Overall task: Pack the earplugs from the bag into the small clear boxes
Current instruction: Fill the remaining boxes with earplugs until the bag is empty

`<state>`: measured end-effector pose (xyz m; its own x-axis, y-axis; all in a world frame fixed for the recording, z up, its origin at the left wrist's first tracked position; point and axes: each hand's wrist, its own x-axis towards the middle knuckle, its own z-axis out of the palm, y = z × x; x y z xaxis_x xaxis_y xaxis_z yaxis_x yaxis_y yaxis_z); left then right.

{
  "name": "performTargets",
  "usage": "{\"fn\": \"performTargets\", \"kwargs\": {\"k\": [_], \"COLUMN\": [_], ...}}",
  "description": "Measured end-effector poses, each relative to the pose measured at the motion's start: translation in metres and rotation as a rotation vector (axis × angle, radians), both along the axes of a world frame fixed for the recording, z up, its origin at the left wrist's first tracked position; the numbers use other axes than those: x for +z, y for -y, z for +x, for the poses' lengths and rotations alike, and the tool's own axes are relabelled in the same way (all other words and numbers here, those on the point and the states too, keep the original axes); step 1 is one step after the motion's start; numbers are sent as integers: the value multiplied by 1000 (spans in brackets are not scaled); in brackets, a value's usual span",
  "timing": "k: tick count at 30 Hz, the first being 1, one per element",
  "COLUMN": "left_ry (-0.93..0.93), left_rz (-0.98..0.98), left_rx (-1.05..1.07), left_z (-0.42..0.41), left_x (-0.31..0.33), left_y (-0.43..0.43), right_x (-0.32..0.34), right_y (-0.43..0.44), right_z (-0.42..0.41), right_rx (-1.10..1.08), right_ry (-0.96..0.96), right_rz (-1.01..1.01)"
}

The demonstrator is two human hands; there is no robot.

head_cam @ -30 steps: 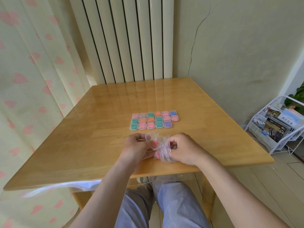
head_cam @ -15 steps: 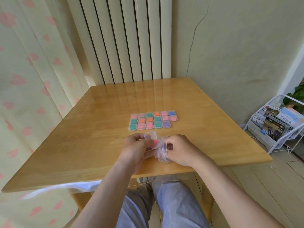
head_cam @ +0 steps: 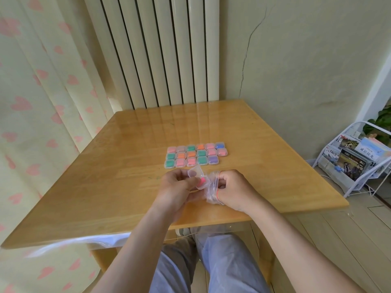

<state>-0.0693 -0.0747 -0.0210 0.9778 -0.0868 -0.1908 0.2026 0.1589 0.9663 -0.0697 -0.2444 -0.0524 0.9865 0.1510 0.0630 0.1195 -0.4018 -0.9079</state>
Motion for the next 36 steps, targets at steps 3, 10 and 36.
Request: {"fn": "performTargets", "kwargs": {"k": [3,10,36], "left_ry": [-3,1,-14], "left_rz": [-15,-16,-43], "left_rx": [-8,-26,-7], "left_z": [0,-2,2], "left_x": [-1,0,-8], "left_y": [1,4,1], "right_x": [-1,3,-5], "right_y": [0,1,2], "right_z": [0,-3,-3], "right_rx": [-20,17,14], "right_ry": [-6,45,95], "right_rz": [37,-1,52]}}
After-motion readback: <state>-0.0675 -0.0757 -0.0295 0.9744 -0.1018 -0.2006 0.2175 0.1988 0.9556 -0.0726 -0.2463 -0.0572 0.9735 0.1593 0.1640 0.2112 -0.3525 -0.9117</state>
